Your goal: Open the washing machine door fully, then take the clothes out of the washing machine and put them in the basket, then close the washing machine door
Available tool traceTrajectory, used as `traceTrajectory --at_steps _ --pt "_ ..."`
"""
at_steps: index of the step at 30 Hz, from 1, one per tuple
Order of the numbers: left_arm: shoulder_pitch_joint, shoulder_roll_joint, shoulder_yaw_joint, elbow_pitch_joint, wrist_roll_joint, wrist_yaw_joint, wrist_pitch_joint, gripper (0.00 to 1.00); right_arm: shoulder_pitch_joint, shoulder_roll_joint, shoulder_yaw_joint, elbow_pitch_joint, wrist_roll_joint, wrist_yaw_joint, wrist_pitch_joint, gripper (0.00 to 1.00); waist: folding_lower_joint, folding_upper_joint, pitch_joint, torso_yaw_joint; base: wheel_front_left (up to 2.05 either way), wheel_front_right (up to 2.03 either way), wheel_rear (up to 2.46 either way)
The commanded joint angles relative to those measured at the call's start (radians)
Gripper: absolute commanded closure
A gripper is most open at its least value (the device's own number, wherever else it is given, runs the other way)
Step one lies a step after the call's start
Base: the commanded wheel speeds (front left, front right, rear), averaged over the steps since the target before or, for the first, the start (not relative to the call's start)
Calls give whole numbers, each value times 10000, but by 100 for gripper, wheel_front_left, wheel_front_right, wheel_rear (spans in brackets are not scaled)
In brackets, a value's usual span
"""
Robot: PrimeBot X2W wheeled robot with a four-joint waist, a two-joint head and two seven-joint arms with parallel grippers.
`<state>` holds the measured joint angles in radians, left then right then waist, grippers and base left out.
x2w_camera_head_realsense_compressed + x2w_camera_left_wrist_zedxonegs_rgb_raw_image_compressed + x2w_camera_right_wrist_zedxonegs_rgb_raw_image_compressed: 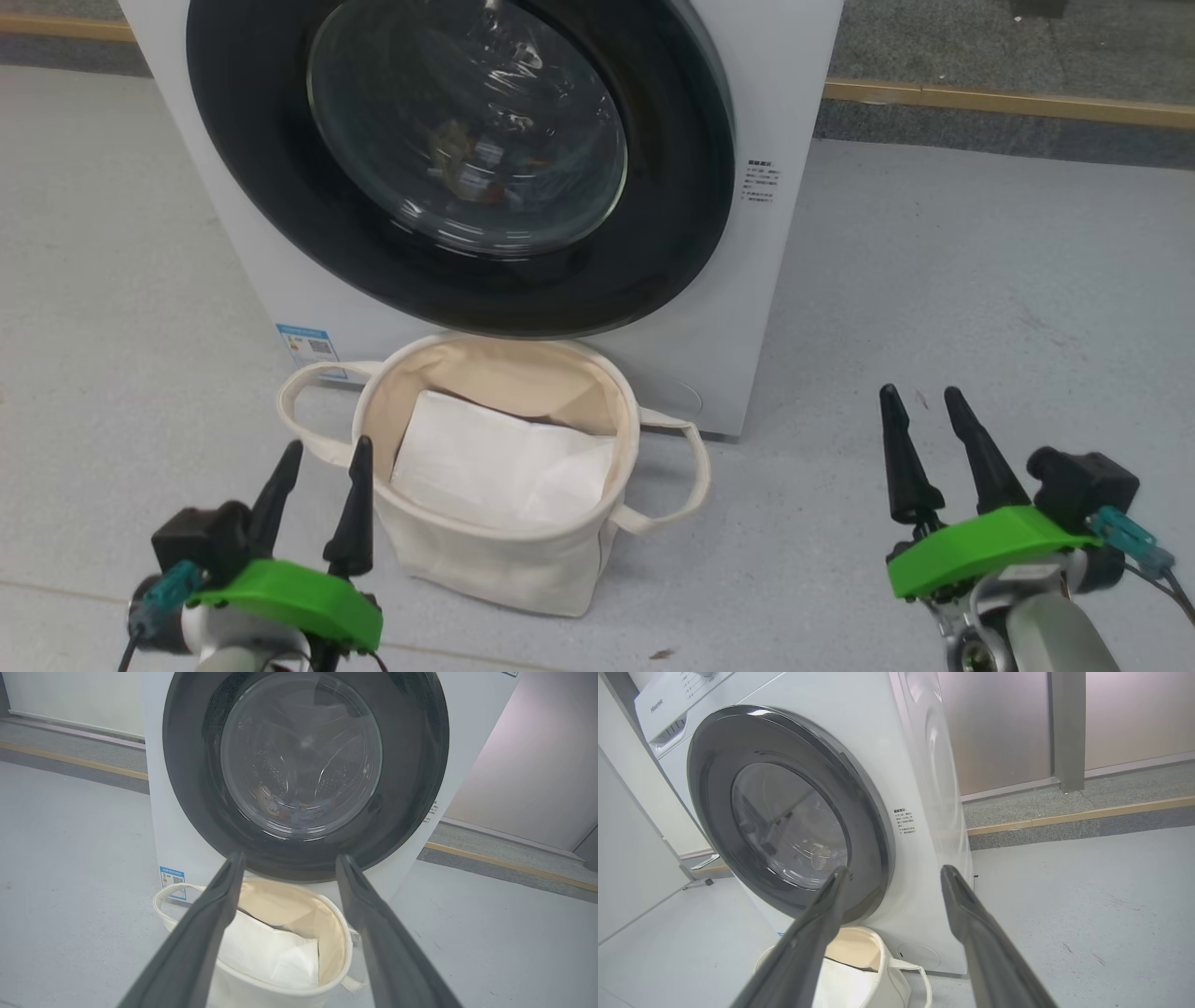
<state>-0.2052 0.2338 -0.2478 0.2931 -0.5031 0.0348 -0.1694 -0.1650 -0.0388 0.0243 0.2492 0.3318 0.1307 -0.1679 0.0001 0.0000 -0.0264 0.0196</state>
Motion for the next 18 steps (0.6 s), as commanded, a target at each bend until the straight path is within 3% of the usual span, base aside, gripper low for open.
traceTrajectory --at_steps 1,4,18 --pt "-701 314 242 -332 266 42 -133 0 -591 -85 250 -407 -344 0 -148 0 0 0 2 0 0 0 0" --pt "-727 117 409 -481 38 -140 -221 0 -650 -89 300 -390 -802 0 -236 0 0 0 -3 -2 0 0 0" --pt "-1068 281 398 -474 1539 -148 -630 0 -825 -103 -63 -376 -2334 0 -645 0 0 0 -11 19 0 0 0"
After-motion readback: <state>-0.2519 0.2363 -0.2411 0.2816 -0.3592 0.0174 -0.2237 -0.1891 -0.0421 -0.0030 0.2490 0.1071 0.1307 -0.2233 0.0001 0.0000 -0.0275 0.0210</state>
